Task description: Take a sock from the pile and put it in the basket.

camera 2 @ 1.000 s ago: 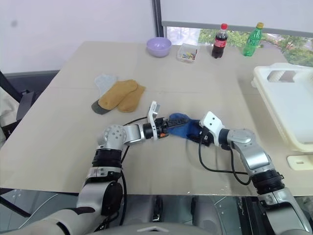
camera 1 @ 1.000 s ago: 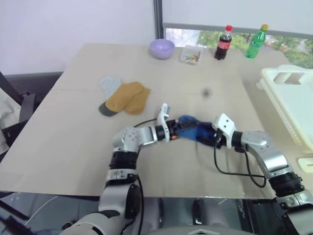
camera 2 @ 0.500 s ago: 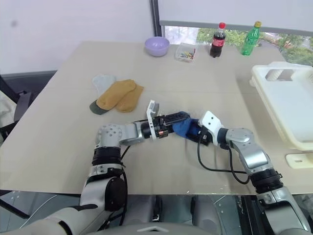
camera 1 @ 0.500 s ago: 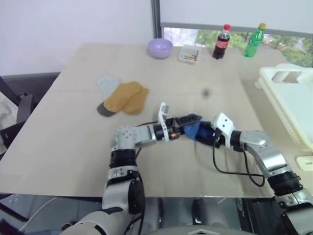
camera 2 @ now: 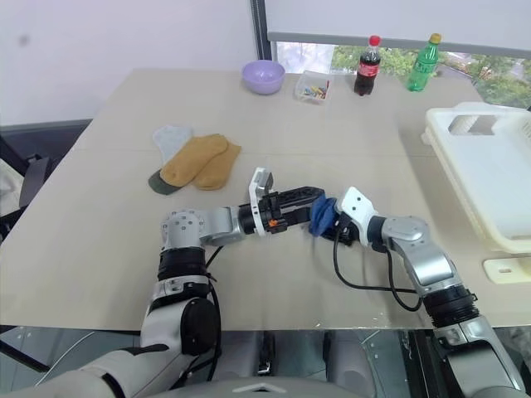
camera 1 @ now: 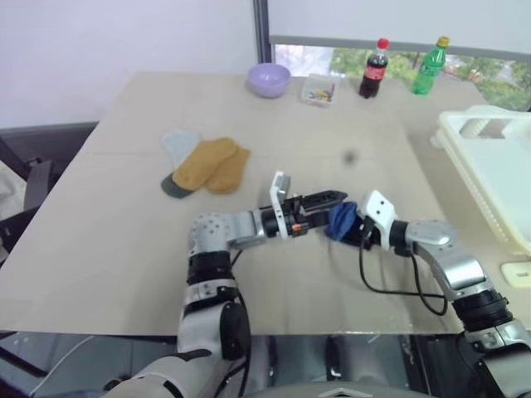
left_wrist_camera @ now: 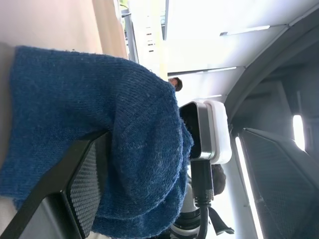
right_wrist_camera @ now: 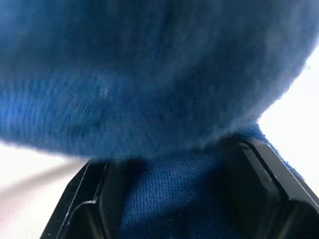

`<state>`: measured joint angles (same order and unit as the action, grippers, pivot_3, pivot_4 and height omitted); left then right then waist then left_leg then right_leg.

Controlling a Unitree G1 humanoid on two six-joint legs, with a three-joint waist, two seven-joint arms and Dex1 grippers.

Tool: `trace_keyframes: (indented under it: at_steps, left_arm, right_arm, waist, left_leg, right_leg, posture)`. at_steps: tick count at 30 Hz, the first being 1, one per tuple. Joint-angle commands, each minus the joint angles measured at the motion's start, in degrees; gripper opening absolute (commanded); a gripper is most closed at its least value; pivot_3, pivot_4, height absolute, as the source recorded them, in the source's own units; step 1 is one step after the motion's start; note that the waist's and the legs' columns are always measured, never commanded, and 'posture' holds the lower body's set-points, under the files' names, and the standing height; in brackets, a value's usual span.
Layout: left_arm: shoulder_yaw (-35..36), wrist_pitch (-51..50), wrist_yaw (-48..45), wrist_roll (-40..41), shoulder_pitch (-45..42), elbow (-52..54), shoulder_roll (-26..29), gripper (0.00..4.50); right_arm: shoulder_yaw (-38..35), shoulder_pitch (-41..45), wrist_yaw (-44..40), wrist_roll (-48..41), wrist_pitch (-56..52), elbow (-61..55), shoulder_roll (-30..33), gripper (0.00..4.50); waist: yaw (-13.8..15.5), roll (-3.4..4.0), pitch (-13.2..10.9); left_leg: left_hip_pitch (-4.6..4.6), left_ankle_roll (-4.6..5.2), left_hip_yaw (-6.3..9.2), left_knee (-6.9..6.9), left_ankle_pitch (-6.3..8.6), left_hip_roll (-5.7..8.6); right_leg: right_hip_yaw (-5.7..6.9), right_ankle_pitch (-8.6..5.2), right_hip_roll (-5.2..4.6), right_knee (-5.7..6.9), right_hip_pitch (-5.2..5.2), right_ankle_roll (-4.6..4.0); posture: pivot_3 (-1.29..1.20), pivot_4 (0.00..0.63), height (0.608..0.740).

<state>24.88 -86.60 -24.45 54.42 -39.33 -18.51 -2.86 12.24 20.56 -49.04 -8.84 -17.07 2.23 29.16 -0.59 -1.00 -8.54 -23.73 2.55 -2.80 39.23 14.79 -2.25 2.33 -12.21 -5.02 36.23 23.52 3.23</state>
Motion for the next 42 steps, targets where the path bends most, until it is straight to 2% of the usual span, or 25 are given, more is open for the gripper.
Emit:
trace_keyframes:
  at_steps: [1, 11, 16, 23, 31, 42]
  left_arm:
    - [-0.7, 1.1, -0.3, 1.2, -1.1, -0.1, -1.5, 4.42]
    - [0.8, 9.0, -0.4, 0.4, -3.8, -8.7, -3.9, 4.42]
    - [0.7, 10.1, -0.5, 0.5, -3.5, -10.0, -4.1, 4.5]
    - [1.7, 9.4, 0.2, 2.3, -3.1, -9.2, -4.3, 4.5]
    - [1.9, 9.0, 0.5, 3.9, -3.1, -9.0, -3.7, 4.5]
    - [1.1, 9.6, 0.2, 3.6, -3.5, -9.3, -4.1, 4.5]
  right_arm:
    - [0.3, -0.3, 0.9, 0.5, -3.2, -1.4, -0.3, 2.98]
    - [-1.7, -0.4, 1.9, -1.1, -5.7, -4.0, -0.9, 2.98]
    - [-3.4, -1.3, 2.6, -0.4, -5.4, -7.1, 1.3, 4.48]
    - [-4.7, -2.1, 2.4, -1.3, -6.9, -14.2, 4.5, 4.48]
    - [-7.0, -2.4, 1.8, -2.4, -9.3, -17.2, 8.0, 4.48]
    - [-8.7, -3.9, 2.1, -2.7, -8.9, -15.2, 9.4, 4.48]
  waist:
    - [0.0, 0.01, 0.0]
    - [0.0, -0.02, -0.2]
    - [0.1, -0.03, -0.3]
    - [0.1, -0.02, -0.4]
    - [0.2, -0.06, -0.6]
    - [0.4, -0.06, -0.6]
  left_leg:
    - [-0.02, 0.0, 0.0, 0.0, 0.0, 0.0]
    - [-0.07, 0.0, -0.01, -0.01, 0.0, 0.01]
    - [-0.12, 0.0, 0.0, -0.04, 0.0, 0.02]
    - [-0.17, 0.0, -0.01, -0.13, 0.0, 0.03]
    - [-0.2, 0.0, -0.02, -0.14, 0.0, 0.03]
    - [-0.21, 0.0, -0.01, -0.17, 0.0, 0.03]
  right_leg:
    - [0.0, 0.0, 0.0, 0.0, 0.03, 0.0]
    - [-0.01, -0.02, 0.0, -0.02, 0.06, -0.03]
    - [0.0, -0.01, 0.0, -0.05, 0.09, -0.02]
    - [0.0, 0.07, 0.0, -0.17, 0.12, 0.12]
    - [0.01, 0.08, 0.0, -0.22, 0.13, 0.15]
    - [0.02, 0.1, 0.0, -0.25, 0.14, 0.17]
  posture:
    - [0.0, 0.15, 0.729]
    - [0.0, 0.15, 0.729]
    - [0.0, 0.15, 0.729]
    - [0.0, 0.15, 0.729]
    - [0.0, 0.15, 0.729]
    - [0.0, 0.15, 0.729]
